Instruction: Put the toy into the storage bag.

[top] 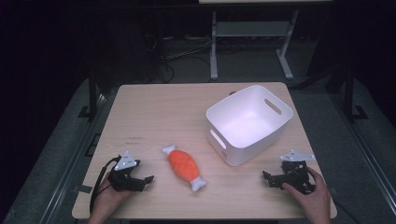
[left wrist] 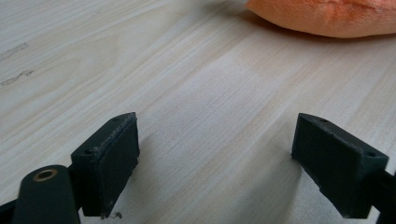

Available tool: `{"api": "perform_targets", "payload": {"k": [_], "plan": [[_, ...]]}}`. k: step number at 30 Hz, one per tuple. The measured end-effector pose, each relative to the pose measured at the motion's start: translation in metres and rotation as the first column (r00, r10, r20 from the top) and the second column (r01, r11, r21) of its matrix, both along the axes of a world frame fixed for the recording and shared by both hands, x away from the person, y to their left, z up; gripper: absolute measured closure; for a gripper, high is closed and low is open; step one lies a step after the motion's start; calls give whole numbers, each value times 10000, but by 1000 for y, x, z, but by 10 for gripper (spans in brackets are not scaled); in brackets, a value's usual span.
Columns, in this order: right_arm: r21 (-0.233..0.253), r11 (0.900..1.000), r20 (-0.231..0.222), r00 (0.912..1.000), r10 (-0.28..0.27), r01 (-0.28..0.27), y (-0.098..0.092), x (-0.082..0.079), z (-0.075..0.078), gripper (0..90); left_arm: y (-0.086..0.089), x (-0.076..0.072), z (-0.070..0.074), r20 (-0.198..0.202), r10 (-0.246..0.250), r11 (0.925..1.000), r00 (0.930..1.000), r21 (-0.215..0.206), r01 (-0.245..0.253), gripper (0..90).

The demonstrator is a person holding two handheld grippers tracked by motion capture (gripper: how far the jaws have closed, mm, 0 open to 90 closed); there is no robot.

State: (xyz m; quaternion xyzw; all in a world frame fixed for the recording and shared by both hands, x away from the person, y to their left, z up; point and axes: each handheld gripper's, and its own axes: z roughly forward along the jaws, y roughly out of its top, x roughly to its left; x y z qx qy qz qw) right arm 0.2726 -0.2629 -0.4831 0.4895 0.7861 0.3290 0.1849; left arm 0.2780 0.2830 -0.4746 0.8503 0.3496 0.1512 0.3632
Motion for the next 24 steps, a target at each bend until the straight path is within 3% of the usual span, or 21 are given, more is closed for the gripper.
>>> {"api": "perform_targets", "payload": {"k": [7,13,18,24], "plan": [[-13,10000,23,10000,10,-10,0,0,0,2,1,1,3,-58,179,9998,9998,98,-179,237],[-12,10000,25,10000,12,-12,0,0,0,2,1,2,9,-258,113,9999,9996,94,-111,389],[-6,10000,24,10000,9,-9,0,0,0,2,1,5,17,-572,209,9997,9981,-77,-214,656],[-12,10000,25,10000,13,-13,0,0,0,2,-5,11,22,-892,-4,10000,9960,31,7,895]]}}
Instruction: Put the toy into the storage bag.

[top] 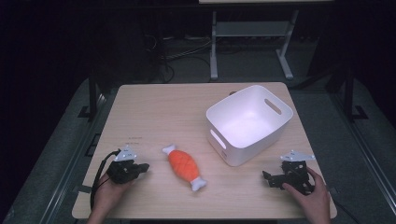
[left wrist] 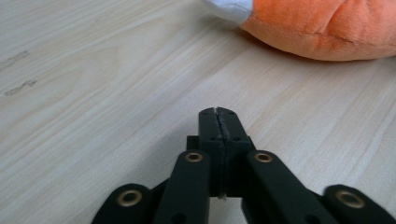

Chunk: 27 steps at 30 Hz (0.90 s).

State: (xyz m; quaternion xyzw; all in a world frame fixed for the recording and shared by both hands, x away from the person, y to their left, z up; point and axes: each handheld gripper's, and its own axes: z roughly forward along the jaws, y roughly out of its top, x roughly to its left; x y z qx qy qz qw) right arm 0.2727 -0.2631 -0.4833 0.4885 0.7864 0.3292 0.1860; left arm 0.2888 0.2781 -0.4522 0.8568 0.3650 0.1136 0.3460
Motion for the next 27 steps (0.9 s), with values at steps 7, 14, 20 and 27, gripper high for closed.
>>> {"api": "perform_targets", "payload": {"k": [7,14,20,27], "plan": [[3,10000,-4,10000,2,-2,0,0,0,2,-7,4,6,79,-6,10000,10000,83,5,897],[5,10000,0,10000,-2,2,0,0,0,2,-18,12,11,195,-66,10000,9998,69,65,896],[2,10000,0,10000,1,-1,0,0,0,2,-30,24,13,344,-140,9998,9993,133,135,897],[4,10000,-3,10000,3,-3,0,0,0,2,-41,29,16,448,-274,9996,9986,113,269,896]]}}
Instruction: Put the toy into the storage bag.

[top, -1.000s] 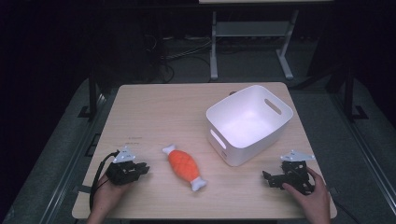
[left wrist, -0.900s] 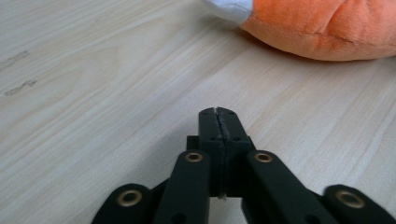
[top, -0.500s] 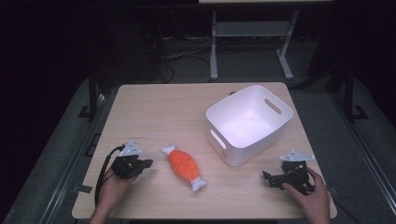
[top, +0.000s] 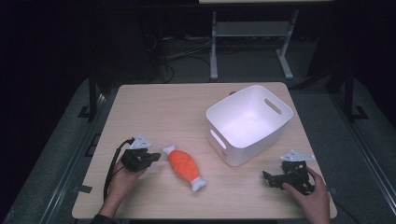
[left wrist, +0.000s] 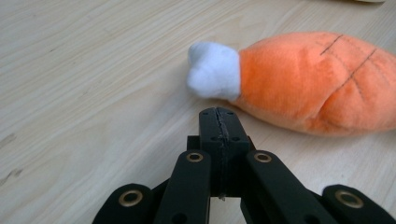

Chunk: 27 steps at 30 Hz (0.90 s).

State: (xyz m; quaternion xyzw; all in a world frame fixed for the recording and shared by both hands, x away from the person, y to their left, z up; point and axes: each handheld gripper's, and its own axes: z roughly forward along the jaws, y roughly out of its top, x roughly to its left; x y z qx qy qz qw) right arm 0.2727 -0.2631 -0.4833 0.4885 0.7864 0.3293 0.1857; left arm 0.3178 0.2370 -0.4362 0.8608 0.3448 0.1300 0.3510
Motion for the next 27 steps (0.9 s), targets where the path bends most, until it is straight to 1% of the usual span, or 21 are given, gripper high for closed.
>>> {"api": "perform_targets", "payload": {"k": [1,6,7,9,10,11,18,19,20,21,23,26,27], "plan": [[-3,10000,2,10000,-3,3,0,0,0,2,-5,2,-1,-20,-71,9998,10000,182,71,897],[-1,10000,-2,10000,-1,1,0,0,0,2,-12,6,-2,-16,-146,9997,9999,200,147,896],[-3,10000,0,10000,-4,4,0,0,0,2,-16,8,-4,-77,-197,9993,9998,323,200,896],[-2,10000,-3,10000,0,0,0,0,0,2,-18,11,-6,-95,-142,9993,9999,346,145,896],[-2,10000,-3,10000,0,0,0,0,0,2,-19,12,-6,-126,-143,9989,9998,441,148,896],[-6,10000,3,10000,-3,3,0,0,0,2,-20,14,-6,-66,-141,9985,9999,520,145,896],[1,10000,3,10000,-7,7,0,0,0,2,-29,24,-5,-30,-176,9988,9998,451,178,897],[0,10000,-3,10000,-1,1,0,0,0,2,-32,27,-6,5,-206,9992,9998,345,206,896],[0,10000,-3,10000,-1,1,0,0,0,2,-32,27,-6,5,-206,9992,9998,345,206,896],[-3,10000,-5,10000,-1,1,0,0,0,2,-34,29,-6,-117,-205,9993,9997,299,209,896],[-4,10000,-4,10000,-3,3,0,0,0,2,-39,34,-6,-85,-269,9995,9996,166,270,896],[2,10000,1,10000,-4,4,0,0,0,2,-43,37,-6,-43,-307,9994,9995,178,308,896],[0,10000,4,10000,-5,5,0,0,0,2,-45,40,-5,-55,-331,9993,9994,160,332,896]]}}
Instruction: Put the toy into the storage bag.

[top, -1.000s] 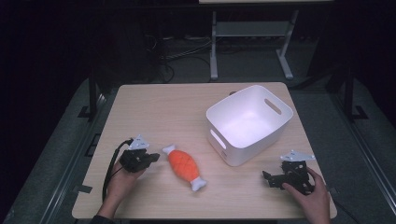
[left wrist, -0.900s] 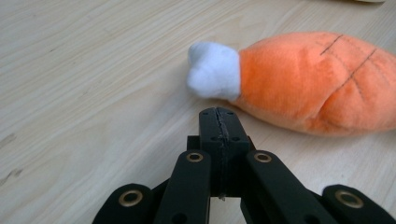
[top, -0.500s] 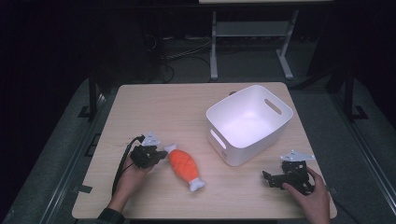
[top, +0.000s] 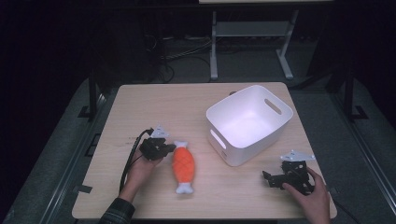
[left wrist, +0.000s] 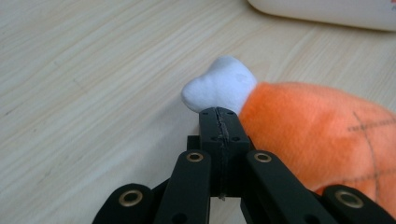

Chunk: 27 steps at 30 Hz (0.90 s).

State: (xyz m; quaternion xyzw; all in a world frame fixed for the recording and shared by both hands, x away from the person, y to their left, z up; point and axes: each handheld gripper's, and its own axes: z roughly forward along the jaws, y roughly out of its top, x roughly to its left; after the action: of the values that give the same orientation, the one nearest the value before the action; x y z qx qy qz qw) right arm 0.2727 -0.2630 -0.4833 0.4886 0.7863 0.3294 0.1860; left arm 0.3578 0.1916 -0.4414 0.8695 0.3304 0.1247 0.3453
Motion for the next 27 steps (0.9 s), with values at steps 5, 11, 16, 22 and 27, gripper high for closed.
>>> {"api": "perform_targets", "payload": {"k": [5,11,16,22,27], "plan": [[-4,10000,-2,10000,-1,1,0,0,0,2,-6,5,-2,-88,-55,10000,9999,-80,54,897],[-6,10000,-2,10000,2,-2,0,0,0,2,-14,11,1,-93,-209,9997,9997,-85,208,897],[-1,10000,-1,10000,0,0,0,0,0,2,-24,17,-1,-148,-505,9987,9986,42,506,896],[-5,10000,-6,10000,6,-6,0,0,0,2,-38,21,2,-69,-798,9968,9968,-58,797,897],[-2,10000,-4,10000,0,0,0,0,0,2,-49,21,1,-156,-1112,9938,9937,77,1114,897]]}}
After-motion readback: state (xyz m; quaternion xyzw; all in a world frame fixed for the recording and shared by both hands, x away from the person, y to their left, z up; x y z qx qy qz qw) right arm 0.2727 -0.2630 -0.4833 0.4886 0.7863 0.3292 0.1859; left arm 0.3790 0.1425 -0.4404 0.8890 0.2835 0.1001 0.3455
